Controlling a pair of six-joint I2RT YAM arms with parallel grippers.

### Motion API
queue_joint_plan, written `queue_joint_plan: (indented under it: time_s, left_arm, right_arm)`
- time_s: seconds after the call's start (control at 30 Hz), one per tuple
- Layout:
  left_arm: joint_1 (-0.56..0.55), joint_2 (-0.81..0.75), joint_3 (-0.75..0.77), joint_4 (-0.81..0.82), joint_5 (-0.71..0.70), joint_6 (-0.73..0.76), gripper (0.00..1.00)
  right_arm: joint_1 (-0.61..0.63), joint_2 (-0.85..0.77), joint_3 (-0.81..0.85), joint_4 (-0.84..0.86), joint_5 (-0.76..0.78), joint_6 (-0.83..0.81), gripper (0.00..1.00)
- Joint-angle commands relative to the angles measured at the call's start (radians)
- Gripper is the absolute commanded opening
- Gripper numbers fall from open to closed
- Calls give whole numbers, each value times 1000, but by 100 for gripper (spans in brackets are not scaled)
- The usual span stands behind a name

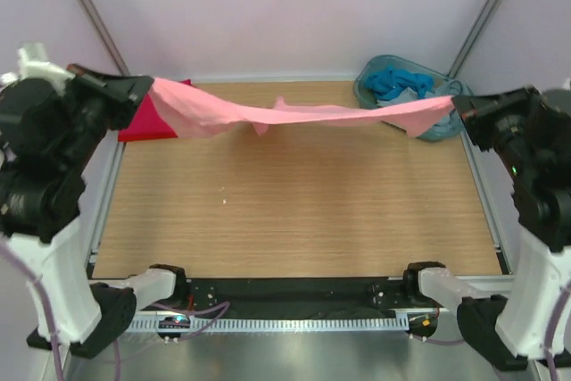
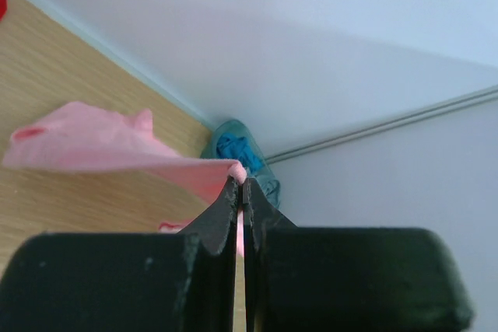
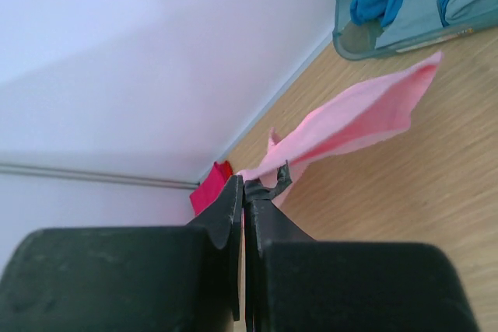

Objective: Fold and stack the t-shirts
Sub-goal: Flatten the tshirt out

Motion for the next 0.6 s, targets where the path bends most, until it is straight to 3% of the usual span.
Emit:
queue_joint_plan:
  time_s: [0.0, 0.1, 0.33, 0.47, 0.57]
  left_arm:
    - [5, -132, 124, -123, -81, 47, 0]
    - [7, -167, 216, -195, -110, 13, 0]
    - [5, -155, 118, -213, -90, 28, 0]
    - [5, -85, 62, -157, -138, 107, 0]
    - [5, -37, -128, 33, -179, 148, 0]
  right_arm:
    - [0, -118, 43, -153, -48, -17, 1]
    - [-1, -149, 135, -247, -57, -11, 1]
    - [-1, -161, 14, -177, -82, -31, 1]
    - [-1, -108, -190, -43, -114, -19, 1]
    - [-2, -27, -319, 264, -205, -5, 1]
